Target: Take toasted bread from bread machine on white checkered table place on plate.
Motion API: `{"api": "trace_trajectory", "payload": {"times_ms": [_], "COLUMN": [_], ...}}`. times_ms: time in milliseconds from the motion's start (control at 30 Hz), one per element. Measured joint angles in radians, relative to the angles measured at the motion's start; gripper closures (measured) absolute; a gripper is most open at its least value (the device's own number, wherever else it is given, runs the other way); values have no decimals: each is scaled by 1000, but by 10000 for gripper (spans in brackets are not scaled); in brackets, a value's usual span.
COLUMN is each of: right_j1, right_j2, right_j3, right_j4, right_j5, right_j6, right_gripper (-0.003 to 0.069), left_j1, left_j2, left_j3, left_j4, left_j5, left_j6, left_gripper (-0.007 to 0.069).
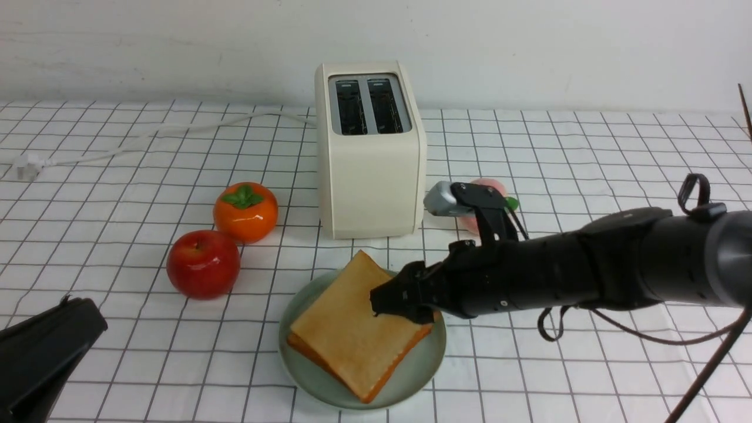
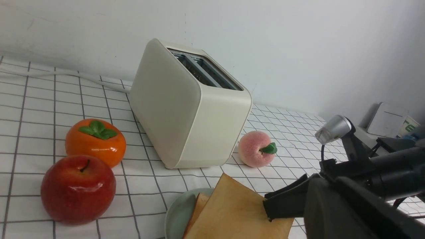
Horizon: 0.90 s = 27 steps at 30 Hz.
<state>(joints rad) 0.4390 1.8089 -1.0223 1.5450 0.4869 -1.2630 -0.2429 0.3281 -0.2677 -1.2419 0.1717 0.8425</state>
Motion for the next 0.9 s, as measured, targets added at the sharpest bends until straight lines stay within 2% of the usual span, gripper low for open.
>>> {"api": "trace_trajectory", "payload": {"times_ms": [67, 133, 167, 200, 267, 300, 333, 367, 400, 433, 467, 533, 567, 633, 800, 900], "right_j1": [0, 0, 0, 0, 0, 0, 0, 0, 0, 0, 0, 0, 0, 0, 0, 0], "right_j2": [-36, -80, -108, -119, -201, -208, -262, -290, -330, -371, -391, -462, -469, -563, -768, -897], "right_j3": [0, -7, -14, -17, -43, -46, -72, -82, -106, -124, -129, -138, -138, -138, -89, -12], "right_j4": [-104, -209, -276, -302, -482, -516, -656, -729, -839, -947, -998, -1148, -1162, -1300, -1445, -1465], "right_j5": [-37, -52, -53, -51, 2, 17, 93, 139, 213, 288, 324, 432, 442, 545, 677, 703], "right_j6": [50, 111, 174, 185, 384, 402, 588, 655, 814, 925, 1009, 1184, 1184, 1320, 1438, 1480], "right_gripper": [39, 41, 55, 59, 131, 139, 221, 253, 338, 403, 443, 577, 589, 666, 675, 672], "left_j1": [0, 0, 0, 0, 0, 0, 0, 0, 0, 0, 0, 0, 0, 0, 0, 0], "left_j2": [0, 0, 0, 0, 0, 0, 0, 0, 0, 0, 0, -1, -3, -18, -53, -56], "left_j3": [0, 0, 0, 0, 0, 0, 0, 0, 0, 0, 0, 0, 0, 0, 0, 0], "left_j4": [0, 0, 0, 0, 0, 0, 0, 0, 0, 0, 0, 1, 1, 6, 8, 8], "left_j5": [0, 0, 0, 0, 0, 0, 0, 0, 1, 2, 2, 9, 10, 31, 42, 42], "left_j6": [0, 0, 0, 0, 0, 0, 0, 0, 0, 0, 0, 0, 0, 0, 0, 0], "left_gripper": [603, 603, 601, 601, 599, 598, 599, 599, 600, 610, 622, 638, 638, 638, 638, 638]}}
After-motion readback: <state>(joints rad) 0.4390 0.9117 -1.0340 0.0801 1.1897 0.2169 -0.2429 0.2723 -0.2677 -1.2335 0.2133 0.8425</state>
